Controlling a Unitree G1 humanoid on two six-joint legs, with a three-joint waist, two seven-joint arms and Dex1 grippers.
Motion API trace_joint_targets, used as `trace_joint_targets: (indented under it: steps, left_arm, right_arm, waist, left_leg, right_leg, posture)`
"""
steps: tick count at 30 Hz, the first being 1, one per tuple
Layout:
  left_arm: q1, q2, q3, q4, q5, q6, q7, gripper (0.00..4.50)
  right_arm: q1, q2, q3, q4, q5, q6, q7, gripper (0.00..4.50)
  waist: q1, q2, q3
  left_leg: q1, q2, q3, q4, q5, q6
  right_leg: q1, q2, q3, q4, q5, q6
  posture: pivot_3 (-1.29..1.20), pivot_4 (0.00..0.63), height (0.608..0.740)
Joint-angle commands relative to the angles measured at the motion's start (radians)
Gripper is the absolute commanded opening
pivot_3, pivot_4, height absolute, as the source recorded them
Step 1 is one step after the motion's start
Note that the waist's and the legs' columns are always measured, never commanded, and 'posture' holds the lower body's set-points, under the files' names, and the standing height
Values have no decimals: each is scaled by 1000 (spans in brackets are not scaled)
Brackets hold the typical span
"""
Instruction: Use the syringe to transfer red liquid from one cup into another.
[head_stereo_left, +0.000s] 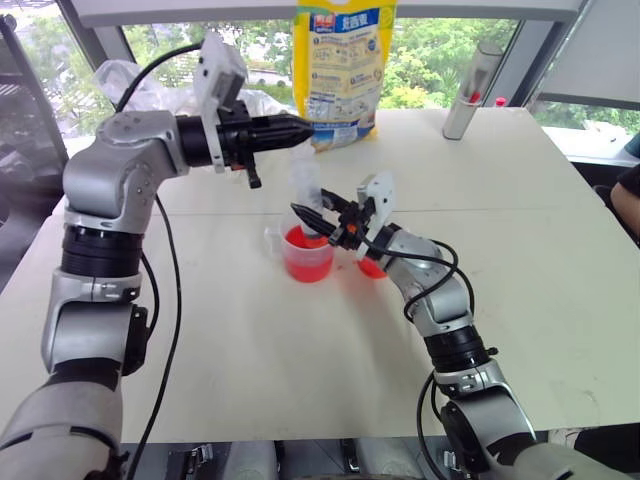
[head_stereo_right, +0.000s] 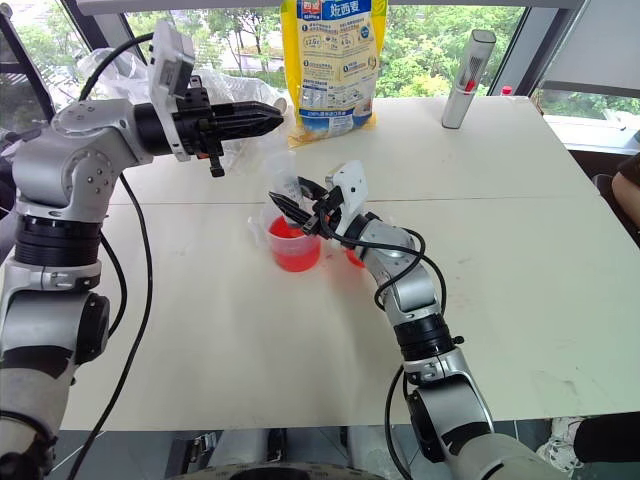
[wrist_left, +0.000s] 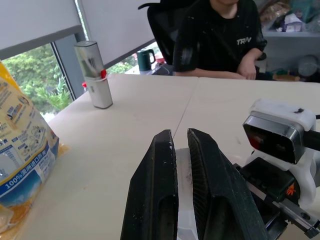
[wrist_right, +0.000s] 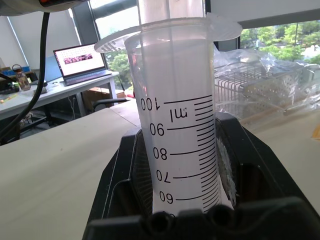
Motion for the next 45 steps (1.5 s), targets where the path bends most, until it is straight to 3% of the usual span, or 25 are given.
trace_joint_targets:
  steps: [1,10,14,19,20,35,41,45]
  left_arm:
    - [-90,28,88,-10,19,-83,44,62]
    - [-67,29,86,-32,8,-67,38,62]
    - [-31,29,83,-57,-2,-31,50,1630]
    - [12,35,83,-84,-2,-24,53,4187]
    - [28,40,83,-92,2,-26,57,4454]
    - [224,149,200,-228,-54,53,113,4454]
    - [249,138,178,-258,-54,48,125,4454]
    - [226,96,147,-247,-49,33,128,4454]
  right_arm:
    - [30,1,64,-8,-9,14,47,1372]
    - [22,1,61,-14,-8,14,46,1372]
    - [4,1,54,-37,-5,11,38,1372]
    - [-10,2,51,-56,-3,11,31,1372]
    - [-19,3,46,-62,-2,10,27,1372]
    - [-117,-14,-54,-129,59,67,-40,1372]
    - [-164,-39,-149,-235,160,205,-94,1372]
    - [-207,-135,-280,-323,250,321,-150,1372]
  waist:
    - [0,0,0]
    - [0,0,0]
    - [-3,0,0]
    - [0,0,0]
    - [-1,0,0]
    - [0,0,0]
    - [2,0,0]
    - [3,0,0]
  left_leg:
    - [0,0,0,0,0,0]
    - [0,0,0,0,0,0]
    - [0,0,0,0,0,0]
    - [0,0,0,0,0,0]
    - [1,0,0,0,0,0]
    - [0,1,0,0,0,0]
    - [-1,1,0,0,0,0]
    - [0,1,0,0,0,0]
  right_leg:
    - [0,0,0,0,0,0]
    - [0,0,0,0,0,0]
    - [0,0,0,0,0,0]
    - [0,0,0,0,0,0]
    - [0,0,0,0,0,0]
    - [0,-3,0,1,0,0]
    - [0,-4,0,0,0,0]
    - [0,-4,0,0,0,0]
  posture:
    - [0,150,740]
    - [0,150,740]
    - [0,150,740]
    - [0,150,740]
    - [0,150,740]
    - [0,150,740]
    - [0,150,740]
    - [0,150,740]
